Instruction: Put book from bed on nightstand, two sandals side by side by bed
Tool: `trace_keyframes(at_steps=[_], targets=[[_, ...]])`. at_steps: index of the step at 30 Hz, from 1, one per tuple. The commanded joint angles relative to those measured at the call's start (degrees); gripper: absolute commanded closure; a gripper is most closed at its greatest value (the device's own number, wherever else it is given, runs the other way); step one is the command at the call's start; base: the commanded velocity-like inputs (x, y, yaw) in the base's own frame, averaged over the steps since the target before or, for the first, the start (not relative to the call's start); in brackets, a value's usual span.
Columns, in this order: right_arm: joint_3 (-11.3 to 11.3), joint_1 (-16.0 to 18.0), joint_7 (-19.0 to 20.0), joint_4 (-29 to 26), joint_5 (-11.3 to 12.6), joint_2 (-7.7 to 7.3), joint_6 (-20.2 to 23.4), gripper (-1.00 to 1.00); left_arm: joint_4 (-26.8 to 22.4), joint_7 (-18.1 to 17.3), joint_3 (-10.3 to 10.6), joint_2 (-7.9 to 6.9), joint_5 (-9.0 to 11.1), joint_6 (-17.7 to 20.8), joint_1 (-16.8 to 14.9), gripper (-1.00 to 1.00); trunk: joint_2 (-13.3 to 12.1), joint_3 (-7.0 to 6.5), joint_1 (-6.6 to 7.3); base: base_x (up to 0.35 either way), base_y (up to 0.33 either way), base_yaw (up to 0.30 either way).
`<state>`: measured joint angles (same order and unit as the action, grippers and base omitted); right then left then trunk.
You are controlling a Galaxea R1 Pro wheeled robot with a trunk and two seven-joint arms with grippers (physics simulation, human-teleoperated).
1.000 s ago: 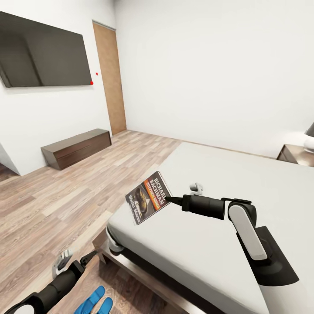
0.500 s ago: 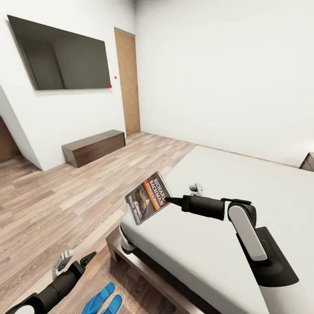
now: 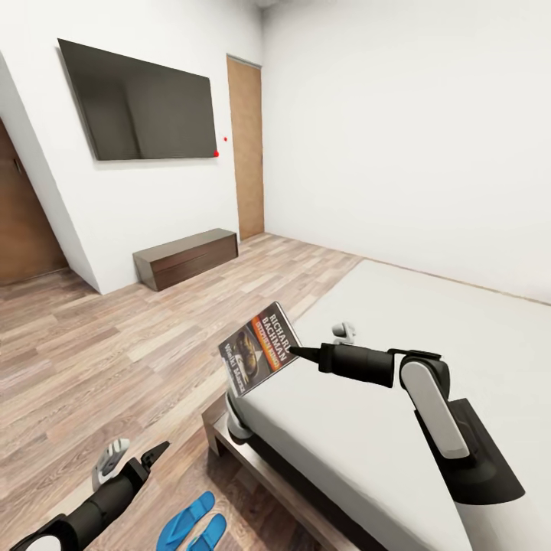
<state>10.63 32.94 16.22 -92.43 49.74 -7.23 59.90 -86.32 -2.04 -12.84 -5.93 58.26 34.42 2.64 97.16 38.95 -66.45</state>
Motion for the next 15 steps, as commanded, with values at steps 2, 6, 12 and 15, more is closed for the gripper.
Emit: trace_keyframes(at_steps=[2,6,12,15], targets=[[-0.16,0.03,0.57,-0.02,-0.49,-0.02,0.10,1.00,-0.05,-0.16,-0.09,0.02,0.07,0.29,0.00,-1.00,0.02,0.04,0.00,0.000,0.000,0.024],[-0.18,0.05,0.57,-0.03,-0.29,-0.01,0.10,1.00,-0.06,-0.16,-0.08,0.03,0.09,0.29,0.00,-1.00,0.02,0.02,0.00,0.000,0.000,0.048],[-0.16,0.32,0.57,0.04,-0.33,0.02,0.10,1.00,-0.06,-0.16,-0.08,-0.01,0.08,0.29,0.00,-1.00,0.02,-0.01,0.00,0.000,0.000,0.217],[-0.17,0.35,0.57,0.05,-0.34,0.02,0.10,1.00,-0.07,-0.16,-0.08,-0.03,0.09,0.29,0.00,-1.00,0.02,-0.01,0.00,0.000,0.000,0.274]])
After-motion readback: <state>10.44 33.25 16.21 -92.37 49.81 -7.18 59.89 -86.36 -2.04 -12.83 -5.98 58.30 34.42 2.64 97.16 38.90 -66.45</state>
